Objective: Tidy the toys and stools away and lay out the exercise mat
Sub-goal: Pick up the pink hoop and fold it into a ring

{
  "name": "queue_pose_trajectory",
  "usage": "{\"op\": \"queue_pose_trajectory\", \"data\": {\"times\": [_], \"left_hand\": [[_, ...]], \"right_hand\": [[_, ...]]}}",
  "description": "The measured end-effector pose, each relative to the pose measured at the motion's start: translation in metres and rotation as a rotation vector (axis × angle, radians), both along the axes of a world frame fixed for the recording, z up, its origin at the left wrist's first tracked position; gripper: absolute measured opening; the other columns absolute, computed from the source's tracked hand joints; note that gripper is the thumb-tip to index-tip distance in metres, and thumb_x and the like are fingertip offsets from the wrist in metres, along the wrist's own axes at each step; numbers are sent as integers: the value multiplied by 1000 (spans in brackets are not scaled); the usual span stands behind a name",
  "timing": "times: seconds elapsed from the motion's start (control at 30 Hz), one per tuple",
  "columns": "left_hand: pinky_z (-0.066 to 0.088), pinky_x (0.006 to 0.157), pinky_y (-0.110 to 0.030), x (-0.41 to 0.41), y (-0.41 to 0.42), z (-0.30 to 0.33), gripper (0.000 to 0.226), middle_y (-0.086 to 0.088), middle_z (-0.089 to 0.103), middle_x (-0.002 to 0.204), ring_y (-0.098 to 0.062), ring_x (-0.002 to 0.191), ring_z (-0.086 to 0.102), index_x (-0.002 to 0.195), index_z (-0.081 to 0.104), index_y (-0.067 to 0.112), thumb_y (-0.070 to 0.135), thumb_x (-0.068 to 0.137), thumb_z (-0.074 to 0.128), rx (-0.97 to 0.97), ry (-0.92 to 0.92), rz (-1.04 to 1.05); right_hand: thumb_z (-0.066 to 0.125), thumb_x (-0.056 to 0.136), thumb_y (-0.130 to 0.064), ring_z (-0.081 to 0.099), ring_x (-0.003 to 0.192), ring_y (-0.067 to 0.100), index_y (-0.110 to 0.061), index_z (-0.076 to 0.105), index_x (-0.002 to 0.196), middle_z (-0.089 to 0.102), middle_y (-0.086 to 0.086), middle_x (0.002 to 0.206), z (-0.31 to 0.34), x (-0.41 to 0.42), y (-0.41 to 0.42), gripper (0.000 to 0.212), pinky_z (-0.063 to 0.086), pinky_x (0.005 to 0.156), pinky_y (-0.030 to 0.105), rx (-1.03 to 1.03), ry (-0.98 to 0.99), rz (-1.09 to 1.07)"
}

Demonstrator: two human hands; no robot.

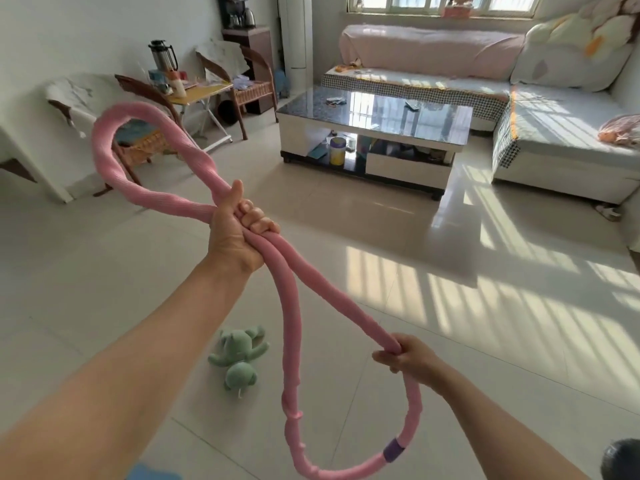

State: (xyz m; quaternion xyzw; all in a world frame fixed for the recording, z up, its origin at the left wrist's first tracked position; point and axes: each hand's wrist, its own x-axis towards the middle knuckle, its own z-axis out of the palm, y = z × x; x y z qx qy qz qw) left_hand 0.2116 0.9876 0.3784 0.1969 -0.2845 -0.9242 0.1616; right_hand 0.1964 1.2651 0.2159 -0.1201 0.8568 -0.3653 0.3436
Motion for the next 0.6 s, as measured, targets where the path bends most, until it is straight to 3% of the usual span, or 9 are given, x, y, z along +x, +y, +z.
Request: {"op": "queue_pose_trajectory", "data": {"times": [0.23,0.3,0.37,0.43,0.53,0.6], "left_hand": [[37,49,-19,6,-27,-15,47,8,28,32,-7,26,28,54,34,19,42,89,54,-1,-168,119],[47,60,-27,9,-34,-21,38,6,40,36,-8,31,42,64,42,16,41,91,52,-57,-233,136],[53,65,-33,15,-40,-30,28,-3,62,57,-14,50,62,81,53,13,38,94,49,-160,-315,158],[54,58,-28,21,-45,-38,21,-3,68,68,-14,56,65,86,55,15,31,96,47,-281,-385,199],[34,34,-13,25,-58,-40,23,11,48,33,-3,26,38,72,52,18,26,93,54,-524,-448,260],[23,30,-12,27,-69,-38,29,11,38,29,-2,22,28,66,48,17,30,89,60,-801,-525,251]], "right_hand": [[62,85,-39,42,57,14,-20,41,69,51,-2,65,18,-4,-1,33,33,56,29,143,358,-64],[60,85,-44,45,59,16,-19,42,74,53,-2,67,28,-4,-2,33,33,55,28,228,441,-17],[59,85,-47,49,64,21,-15,45,81,56,1,70,39,-4,-4,35,34,56,29,284,489,18],[57,85,-49,53,69,25,-13,46,83,59,4,74,52,-8,-7,38,36,59,32,293,559,-5],[54,87,-52,60,79,32,-11,49,89,66,8,82,74,-17,-16,41,37,62,32,363,756,41],[53,87,-51,62,80,31,-11,51,88,66,7,81,88,-20,-22,40,37,62,31,358,870,68]]}}
